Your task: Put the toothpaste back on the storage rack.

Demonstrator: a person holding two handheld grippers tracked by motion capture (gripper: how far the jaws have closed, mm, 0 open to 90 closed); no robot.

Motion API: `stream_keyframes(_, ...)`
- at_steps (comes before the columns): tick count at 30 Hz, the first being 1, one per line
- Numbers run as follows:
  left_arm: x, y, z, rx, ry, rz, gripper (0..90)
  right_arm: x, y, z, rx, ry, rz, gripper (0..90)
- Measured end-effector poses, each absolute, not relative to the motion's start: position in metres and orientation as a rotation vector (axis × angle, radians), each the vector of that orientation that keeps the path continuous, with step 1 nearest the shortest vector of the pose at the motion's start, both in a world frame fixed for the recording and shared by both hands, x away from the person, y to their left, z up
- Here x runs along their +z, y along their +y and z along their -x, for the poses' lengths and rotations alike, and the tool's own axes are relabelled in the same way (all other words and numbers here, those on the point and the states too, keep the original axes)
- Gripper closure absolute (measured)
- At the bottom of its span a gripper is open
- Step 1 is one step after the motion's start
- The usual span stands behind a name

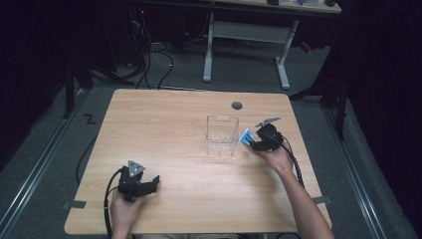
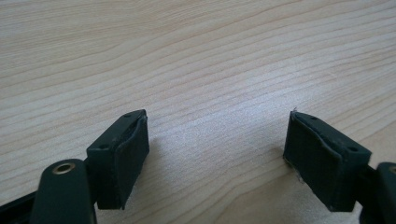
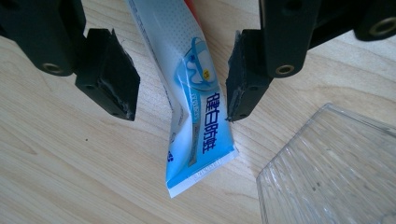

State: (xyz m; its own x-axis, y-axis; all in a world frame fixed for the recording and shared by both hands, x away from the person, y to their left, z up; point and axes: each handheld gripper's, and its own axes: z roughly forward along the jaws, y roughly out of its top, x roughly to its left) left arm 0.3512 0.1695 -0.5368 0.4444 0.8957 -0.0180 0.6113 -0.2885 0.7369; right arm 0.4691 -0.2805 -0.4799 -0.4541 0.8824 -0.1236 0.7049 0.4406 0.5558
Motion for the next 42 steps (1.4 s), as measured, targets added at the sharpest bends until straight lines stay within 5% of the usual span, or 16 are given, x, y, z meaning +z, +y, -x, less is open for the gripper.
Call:
stream_keyframes(20,-0.537,0.169,-0.351,0.532,1.260,-2.013,22.4,-0.495,-0.281,-0.480,0.525,2.392,-1.400,43.9)
stream_keyframes(42,-0.537,0.169,-0.351,0.534,1.259,-2.014,22.4,-0.492,-0.269,-0.494,0.340,2.449,-1.342,62.1)
